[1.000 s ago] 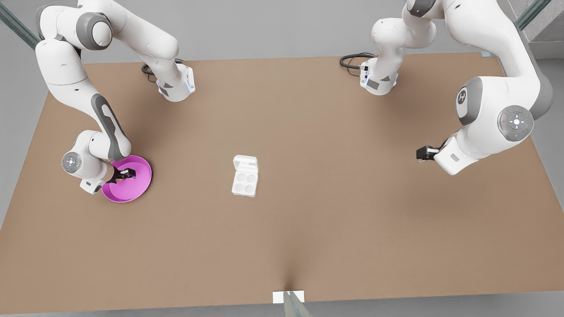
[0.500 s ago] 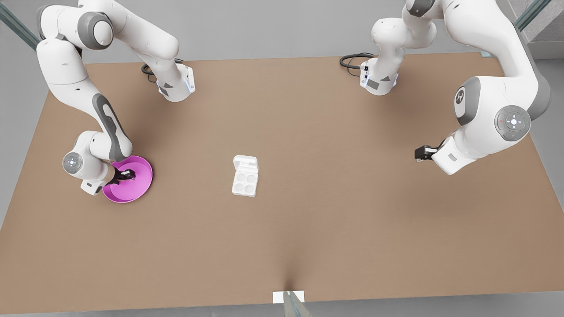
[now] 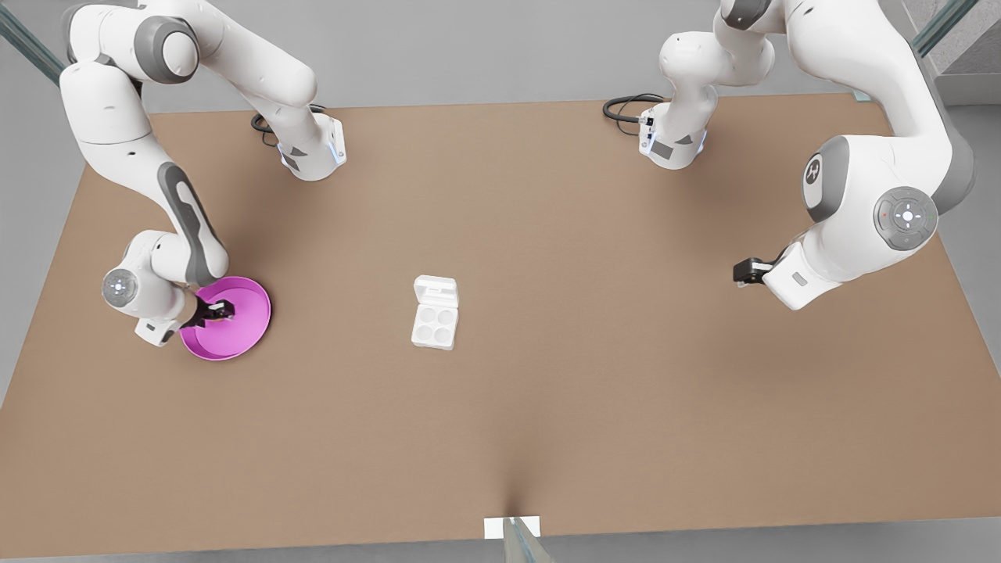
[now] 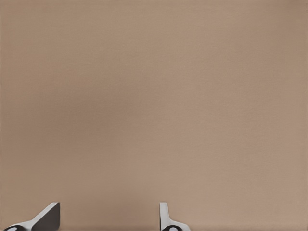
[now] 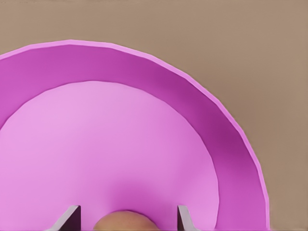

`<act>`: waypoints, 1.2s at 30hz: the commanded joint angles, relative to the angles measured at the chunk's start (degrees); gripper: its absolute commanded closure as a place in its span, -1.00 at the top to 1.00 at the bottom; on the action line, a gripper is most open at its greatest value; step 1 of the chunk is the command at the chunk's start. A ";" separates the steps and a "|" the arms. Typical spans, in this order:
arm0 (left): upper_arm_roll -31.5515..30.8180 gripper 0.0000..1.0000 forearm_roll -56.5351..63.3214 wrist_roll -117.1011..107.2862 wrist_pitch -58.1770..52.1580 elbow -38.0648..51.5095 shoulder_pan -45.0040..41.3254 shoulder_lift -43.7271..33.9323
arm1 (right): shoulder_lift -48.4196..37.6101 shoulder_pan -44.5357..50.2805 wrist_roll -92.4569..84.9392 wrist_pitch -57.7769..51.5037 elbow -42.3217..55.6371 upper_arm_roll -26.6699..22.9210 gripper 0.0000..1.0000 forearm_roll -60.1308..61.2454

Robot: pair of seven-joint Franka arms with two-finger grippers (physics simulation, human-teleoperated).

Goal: Pack egg into the box and close the box lid

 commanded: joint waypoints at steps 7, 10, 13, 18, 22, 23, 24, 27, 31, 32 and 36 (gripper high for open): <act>0.00 1.00 0.03 -0.07 -0.04 0.03 -0.35 -0.07 | -2.01 -0.66 -0.41 -0.31 -3.69 0.20 0.61 0.10; 0.00 1.00 0.03 -0.25 -0.04 0.03 -0.70 -0.07 | -1.84 -0.30 -0.15 -0.40 -3.51 0.20 0.61 0.10; 0.00 1.00 0.03 -0.25 -0.04 0.03 -0.70 -0.07 | -1.57 0.14 -0.06 -0.22 -2.55 0.20 0.62 0.28; 0.00 1.00 0.03 -0.25 0.05 0.03 -0.70 -0.07 | -1.31 0.05 0.03 0.13 -2.46 0.20 0.62 0.28; 0.00 1.00 0.03 -0.25 0.05 0.03 -0.70 -0.07 | -1.22 0.14 0.03 0.22 -2.19 0.20 0.62 0.36; 0.00 1.00 0.03 -0.25 0.05 0.03 -0.70 -0.07 | -1.13 0.14 -0.06 0.22 -2.19 0.20 0.62 0.36; 0.00 1.00 0.03 -0.25 0.05 0.03 -0.70 -0.07 | -1.13 0.14 -0.06 0.22 -2.19 0.20 0.62 0.36; -0.09 1.00 0.03 -0.25 0.13 0.03 -0.70 -0.07 | -0.96 0.14 0.03 0.66 -2.11 0.20 0.61 0.36; 0.00 1.00 0.03 -0.25 0.05 0.03 -0.70 -0.07 | -0.08 0.05 -0.06 2.24 -2.11 0.20 0.62 0.36; 0.00 1.00 0.12 -0.25 -0.04 0.03 -0.70 -0.07 | -0.08 0.05 -0.06 2.24 -2.11 0.20 0.62 0.36; 0.00 1.00 0.12 -0.25 -0.04 0.03 -0.70 -0.07 | -0.08 0.14 -0.06 2.15 -2.11 0.20 -0.04 0.36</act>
